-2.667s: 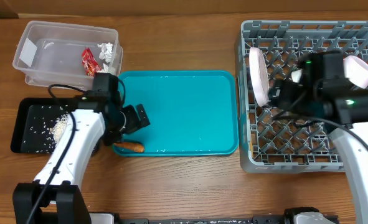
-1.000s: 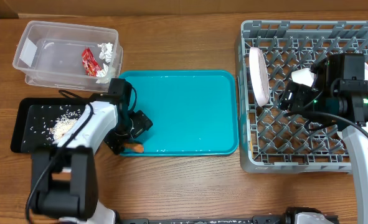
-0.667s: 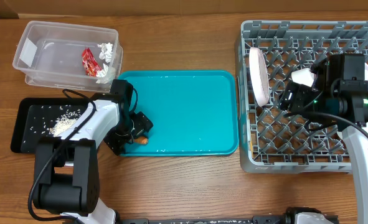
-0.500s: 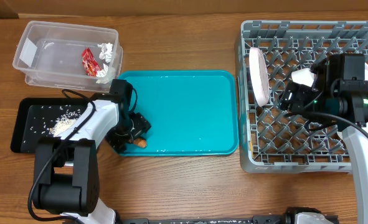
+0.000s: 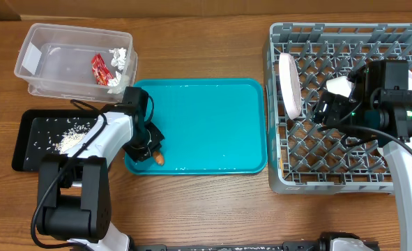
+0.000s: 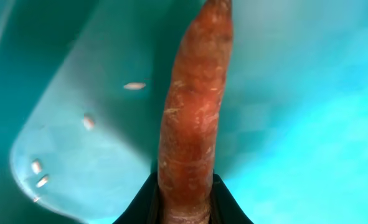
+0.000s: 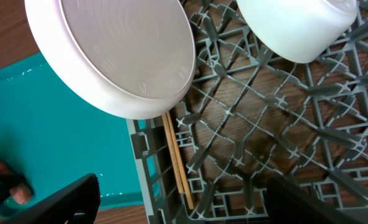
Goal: Sort waste into correct bins and load items into the dishwasher
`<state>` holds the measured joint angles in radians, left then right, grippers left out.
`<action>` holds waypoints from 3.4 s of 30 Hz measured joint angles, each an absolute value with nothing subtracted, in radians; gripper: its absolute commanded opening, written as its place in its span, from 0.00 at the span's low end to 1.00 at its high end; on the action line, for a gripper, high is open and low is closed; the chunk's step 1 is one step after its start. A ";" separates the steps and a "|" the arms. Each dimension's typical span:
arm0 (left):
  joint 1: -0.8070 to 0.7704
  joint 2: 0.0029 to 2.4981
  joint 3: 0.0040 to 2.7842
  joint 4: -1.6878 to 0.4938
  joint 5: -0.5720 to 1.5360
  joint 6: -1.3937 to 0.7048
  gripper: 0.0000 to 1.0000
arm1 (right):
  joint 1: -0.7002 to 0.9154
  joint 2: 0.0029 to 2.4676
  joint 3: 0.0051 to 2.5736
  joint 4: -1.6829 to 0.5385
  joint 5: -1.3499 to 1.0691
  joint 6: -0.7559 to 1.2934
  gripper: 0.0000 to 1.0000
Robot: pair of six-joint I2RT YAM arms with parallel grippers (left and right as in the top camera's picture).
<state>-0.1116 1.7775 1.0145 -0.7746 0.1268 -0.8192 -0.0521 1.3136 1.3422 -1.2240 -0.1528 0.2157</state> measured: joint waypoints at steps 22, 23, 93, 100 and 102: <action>0.233 1.725 1.358 -1.054 -0.033 -0.624 0.04 | -0.052 1.314 1.342 -1.224 -0.152 0.209 0.87; 0.258 1.725 1.358 -1.047 -0.048 -0.624 0.04 | -0.052 1.314 1.342 -1.224 -0.152 0.209 0.87; -0.113 1.351 1.134 -1.202 0.137 -0.206 1.00 | 0.183 1.367 1.230 -1.132 -0.213 0.192 1.00; -0.118 0.812 0.852 -1.046 0.076 -0.252 1.00 | 0.184 0.885 0.875 -0.882 -0.145 0.210 1.00; -0.118 0.723 0.832 -1.024 0.062 -0.269 1.00 | 0.184 0.780 0.814 -0.872 -0.121 0.210 1.00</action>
